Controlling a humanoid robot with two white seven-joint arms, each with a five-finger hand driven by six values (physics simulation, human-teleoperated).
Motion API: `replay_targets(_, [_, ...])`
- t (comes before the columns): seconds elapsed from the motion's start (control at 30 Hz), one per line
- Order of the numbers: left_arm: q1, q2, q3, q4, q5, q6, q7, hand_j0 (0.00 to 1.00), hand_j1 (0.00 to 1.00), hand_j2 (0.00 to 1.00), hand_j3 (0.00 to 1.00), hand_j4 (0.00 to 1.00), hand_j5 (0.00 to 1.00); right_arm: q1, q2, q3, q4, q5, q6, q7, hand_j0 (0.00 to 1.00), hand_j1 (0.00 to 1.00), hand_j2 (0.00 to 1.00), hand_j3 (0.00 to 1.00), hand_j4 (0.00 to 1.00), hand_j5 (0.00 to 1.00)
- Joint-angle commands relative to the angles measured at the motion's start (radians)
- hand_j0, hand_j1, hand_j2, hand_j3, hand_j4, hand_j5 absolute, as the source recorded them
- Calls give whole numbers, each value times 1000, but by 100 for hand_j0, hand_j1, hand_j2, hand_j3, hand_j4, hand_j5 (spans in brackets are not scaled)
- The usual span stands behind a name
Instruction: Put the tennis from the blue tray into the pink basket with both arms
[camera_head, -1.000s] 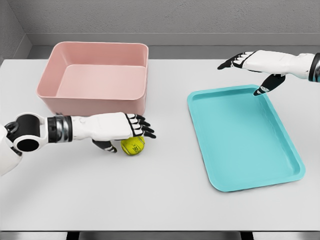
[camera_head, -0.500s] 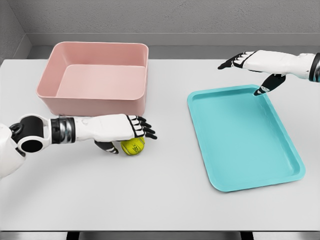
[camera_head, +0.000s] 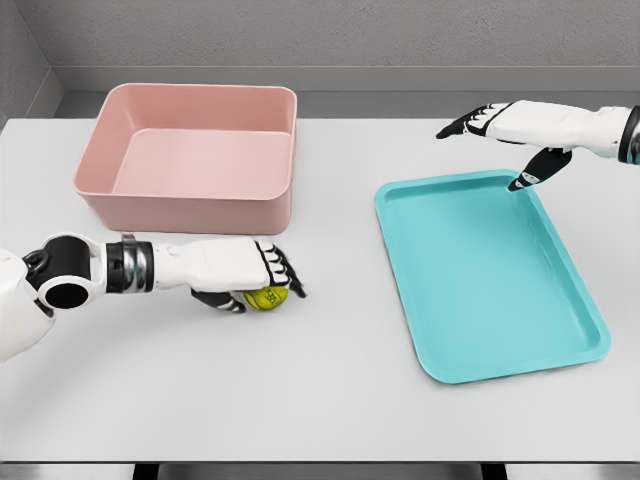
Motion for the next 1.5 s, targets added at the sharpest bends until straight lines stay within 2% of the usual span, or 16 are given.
replay_targets(0.0, [2, 1, 0, 2, 11, 2, -7, 59, 59, 59, 59, 59, 59, 0, 0, -1, 0, -6, 2, 0, 100, 100, 100, 100, 100, 100])
replay_targets(0.37, [2, 1, 0, 0, 12, 2, -7, 59, 59, 59, 59, 59, 59, 0, 1, -1, 0, -6, 2, 0, 100, 100, 100, 100, 100, 100])
replay_targets(0.43, [0, 2, 8, -24, 14, 2, -7, 59, 59, 59, 59, 59, 59, 0, 1, -1, 0, -6, 2, 0, 100, 100, 100, 100, 100, 100])
replay_targets(0.47, [2, 8, 17, -61, 17, 2, -7, 59, 59, 59, 59, 59, 59, 0, 1, -1, 0, -6, 2, 0, 100, 100, 100, 100, 100, 100])
replay_targets(0.77, [-21, 25, 51, -143, 98, 2, -10, 58, 58, 58, 58, 58, 58, 0, -3, -1, 0, -6, 2, -2, 100, 100, 100, 100, 100, 100])
replay_targets(0.9, [-48, 33, 60, -144, 129, 2, -10, 57, 57, 57, 57, 57, 57, 0, -3, -1, 0, -6, 2, 0, 100, 100, 100, 100, 100, 100])
replay_targets(1.13, [-130, 43, 60, -139, 183, 2, -11, 55, 55, 55, 55, 55, 55, 0, -8, -1, -1, -6, 2, -2, 100, 100, 100, 100, 100, 100])
replay_targets(1.27, [-153, 53, 62, -132, 186, 2, -11, 55, 55, 55, 55, 55, 55, 0, -6, -1, -1, -6, 2, -2, 100, 100, 100, 100, 100, 100])
replay_targets(1.47, [-169, 51, 92, -78, 203, 2, -11, 54, 54, 54, 54, 54, 54, 0, -8, -1, -1, -6, 2, -2, 100, 100, 100, 100, 100, 100])
